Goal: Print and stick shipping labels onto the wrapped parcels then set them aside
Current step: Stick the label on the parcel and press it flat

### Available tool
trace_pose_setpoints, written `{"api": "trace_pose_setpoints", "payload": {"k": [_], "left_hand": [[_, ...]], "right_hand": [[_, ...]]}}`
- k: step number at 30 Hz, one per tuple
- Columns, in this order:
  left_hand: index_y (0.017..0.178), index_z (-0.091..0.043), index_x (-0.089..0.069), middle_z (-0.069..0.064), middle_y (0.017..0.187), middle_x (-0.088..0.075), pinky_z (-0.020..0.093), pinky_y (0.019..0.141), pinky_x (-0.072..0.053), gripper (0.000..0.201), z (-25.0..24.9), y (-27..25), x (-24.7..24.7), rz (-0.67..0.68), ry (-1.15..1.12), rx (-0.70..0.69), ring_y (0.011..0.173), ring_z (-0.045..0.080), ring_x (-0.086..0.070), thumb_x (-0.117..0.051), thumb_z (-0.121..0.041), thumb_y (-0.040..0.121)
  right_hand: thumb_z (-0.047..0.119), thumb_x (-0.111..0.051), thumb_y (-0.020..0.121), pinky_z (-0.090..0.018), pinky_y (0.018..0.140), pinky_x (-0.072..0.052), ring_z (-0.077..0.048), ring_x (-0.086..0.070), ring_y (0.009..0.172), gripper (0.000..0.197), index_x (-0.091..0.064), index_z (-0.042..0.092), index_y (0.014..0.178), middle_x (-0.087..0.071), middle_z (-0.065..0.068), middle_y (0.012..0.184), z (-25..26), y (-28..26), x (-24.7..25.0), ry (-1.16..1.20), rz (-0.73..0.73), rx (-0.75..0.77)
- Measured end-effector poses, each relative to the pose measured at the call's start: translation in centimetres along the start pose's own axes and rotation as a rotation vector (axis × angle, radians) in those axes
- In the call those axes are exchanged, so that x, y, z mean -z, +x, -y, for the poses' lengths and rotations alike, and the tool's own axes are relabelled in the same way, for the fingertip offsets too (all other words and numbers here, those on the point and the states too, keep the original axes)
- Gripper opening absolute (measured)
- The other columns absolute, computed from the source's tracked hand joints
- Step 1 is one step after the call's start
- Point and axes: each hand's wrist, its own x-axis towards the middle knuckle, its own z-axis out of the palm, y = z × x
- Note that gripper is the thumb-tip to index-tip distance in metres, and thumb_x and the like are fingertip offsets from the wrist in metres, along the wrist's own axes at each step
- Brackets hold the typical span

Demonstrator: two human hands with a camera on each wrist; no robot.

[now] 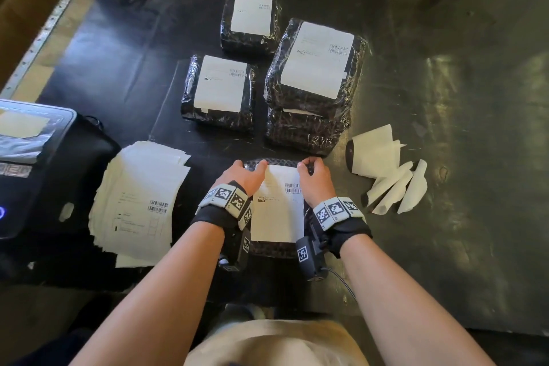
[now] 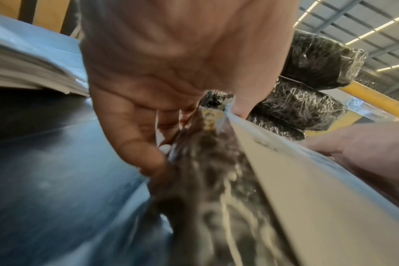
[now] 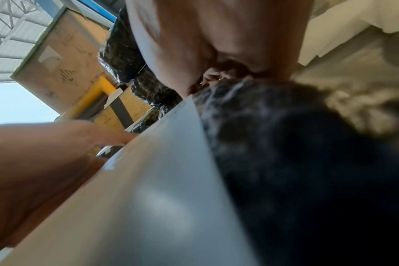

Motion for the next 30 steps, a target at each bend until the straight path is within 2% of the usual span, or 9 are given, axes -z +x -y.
{"api": "trace_pose_setpoints", "payload": {"k": [2, 5, 9, 13, 16, 18, 20, 25, 30], "left_hand": [[0.149, -0.016, -0.021, 0.01, 0.146, -0.043, 0.042, 0.091, -0.045, 0.092, -0.1, -0.3, -0.1, 0.003, 0.025, 0.011, 0.123, 0.029, -0.052, -0.042, -0.075, 0.082], [0.15, -0.016, -0.018, 0.008, 0.145, -0.044, 0.038, 0.084, -0.045, 0.102, -0.2, -0.6, -0.6, -0.011, 0.044, 0.007, 0.121, 0.027, -0.054, -0.046, -0.08, 0.076], [0.151, -0.015, -0.016, 0.008, 0.147, -0.043, 0.035, 0.08, -0.042, 0.097, -0.2, -0.4, -0.4, -0.008, 0.021, 0.005, 0.121, 0.027, -0.054, -0.046, -0.075, 0.081], [0.148, -0.018, -0.026, 0.008, 0.14, -0.05, 0.034, 0.08, -0.046, 0.084, 0.3, -0.3, -0.3, -0.027, -0.017, -0.016, 0.112, 0.026, -0.058, -0.04, -0.073, 0.085], [0.139, -0.019, -0.037, 0.006, 0.127, -0.058, 0.042, 0.088, -0.052, 0.079, 1.0, -0.7, -0.3, -0.04, -0.043, -0.03, 0.101, 0.023, -0.062, -0.041, -0.074, 0.082], [0.14, -0.018, -0.036, 0.005, 0.129, -0.057, 0.042, 0.089, -0.052, 0.088, 1.5, -1.2, -0.6, -0.044, -0.027, -0.043, 0.105, 0.024, -0.061, -0.047, -0.078, 0.076], [0.143, -0.017, -0.031, 0.006, 0.134, -0.054, 0.042, 0.091, -0.051, 0.095, 2.0, -1.7, -1.0, -0.057, 0.003, -0.06, 0.112, 0.025, -0.059, -0.051, -0.079, 0.073], [0.144, -0.017, -0.029, 0.006, 0.135, -0.053, 0.044, 0.094, -0.049, 0.09, 2.7, -1.7, -1.6, -0.079, -0.033, -0.101, 0.115, 0.026, -0.057, -0.053, -0.073, 0.077], [0.115, -0.022, -0.046, -0.001, 0.104, -0.062, 0.042, 0.082, -0.055, 0.055, 3.6, -1.4, -1.6, -0.072, -0.09, -0.158, 0.087, 0.016, -0.063, -0.051, -0.067, 0.083]], "right_hand": [[0.045, -0.054, 0.091, -0.039, 0.097, -0.043, -0.018, -0.049, 0.108, 0.025, -0.045, 0.029, 0.108, -0.044, -0.001, 0.121, 0.0, -0.3, -0.5, -0.007, 0.018, -0.024], [0.047, -0.057, 0.089, -0.037, 0.097, -0.041, -0.018, -0.045, 0.114, 0.031, -0.043, 0.029, 0.111, -0.041, 0.0, 0.123, 0.1, -0.6, -0.6, -0.005, 0.02, -0.024], [0.036, -0.058, 0.093, -0.027, 0.087, -0.039, -0.016, -0.051, 0.102, 0.024, -0.05, 0.021, 0.11, -0.048, -0.003, 0.12, 0.2, -0.4, -0.1, 0.044, 0.013, 0.004], [0.034, -0.052, 0.096, -0.035, 0.096, -0.045, -0.019, -0.055, 0.107, 0.019, -0.052, 0.024, 0.111, -0.054, -0.006, 0.125, -0.1, -0.3, 0.5, 0.036, 0.023, 0.027], [0.044, -0.055, 0.093, -0.038, 0.104, -0.041, -0.021, -0.049, 0.124, 0.05, -0.043, 0.02, 0.135, -0.046, -0.005, 0.141, -0.4, -1.2, 0.8, 0.035, 0.061, -0.023], [0.051, -0.06, 0.087, -0.039, 0.107, -0.038, -0.022, -0.043, 0.132, 0.072, -0.031, 0.02, 0.145, -0.035, -0.003, 0.15, -0.6, -2.3, 0.6, 0.029, 0.073, -0.044], [0.051, -0.063, 0.086, -0.037, 0.108, -0.034, -0.022, -0.036, 0.137, 0.08, -0.024, 0.022, 0.15, -0.026, -0.001, 0.155, -0.6, -3.5, 0.1, 0.015, 0.049, -0.033], [0.044, -0.06, 0.091, -0.035, 0.109, -0.031, -0.02, -0.033, 0.139, 0.072, -0.025, 0.022, 0.15, -0.029, 0.0, 0.155, -0.9, -4.3, -0.5, 0.049, -0.028, 0.006], [0.04, -0.052, 0.097, -0.035, 0.11, -0.031, -0.021, -0.036, 0.138, 0.059, -0.031, 0.022, 0.148, -0.036, -0.002, 0.152, -1.6, -4.0, 0.1, 0.036, -0.014, 0.06]]}}
